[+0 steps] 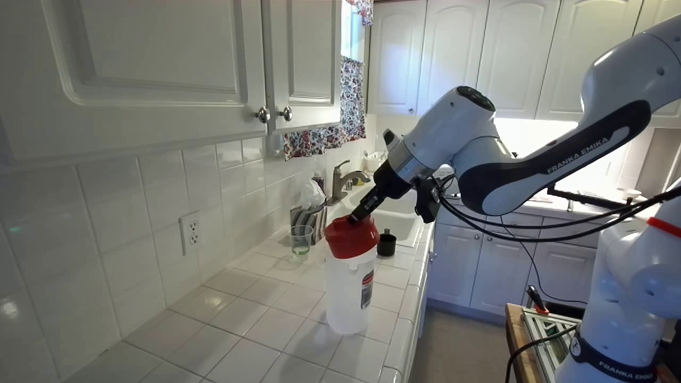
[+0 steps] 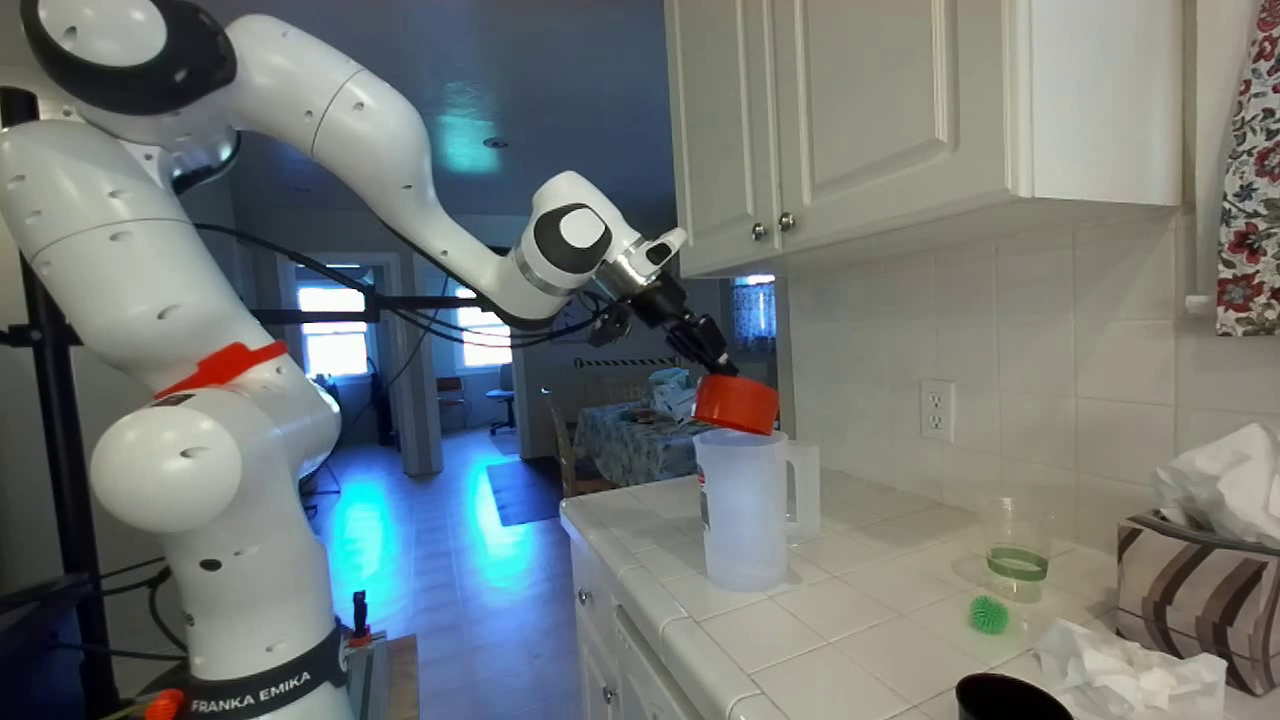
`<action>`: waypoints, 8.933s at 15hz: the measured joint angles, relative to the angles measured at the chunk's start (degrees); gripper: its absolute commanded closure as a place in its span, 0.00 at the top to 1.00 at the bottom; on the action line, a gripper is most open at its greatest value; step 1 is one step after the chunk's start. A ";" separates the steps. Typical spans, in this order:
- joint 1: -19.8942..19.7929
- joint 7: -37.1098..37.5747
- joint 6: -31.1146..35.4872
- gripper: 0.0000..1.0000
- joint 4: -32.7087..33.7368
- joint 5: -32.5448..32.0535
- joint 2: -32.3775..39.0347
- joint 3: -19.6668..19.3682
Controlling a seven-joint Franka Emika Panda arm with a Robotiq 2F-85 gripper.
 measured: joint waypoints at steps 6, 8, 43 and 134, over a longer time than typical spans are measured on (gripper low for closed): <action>-3.58 5.06 0.99 0.08 -0.87 -4.04 -0.09 3.26; -4.87 6.93 1.18 0.31 -0.93 -5.34 -0.10 4.40; -22.14 29.57 5.91 0.08 -1.18 -20.95 -1.39 22.43; 10.01 -6.40 -22.54 0.08 9.04 12.22 5.44 -8.20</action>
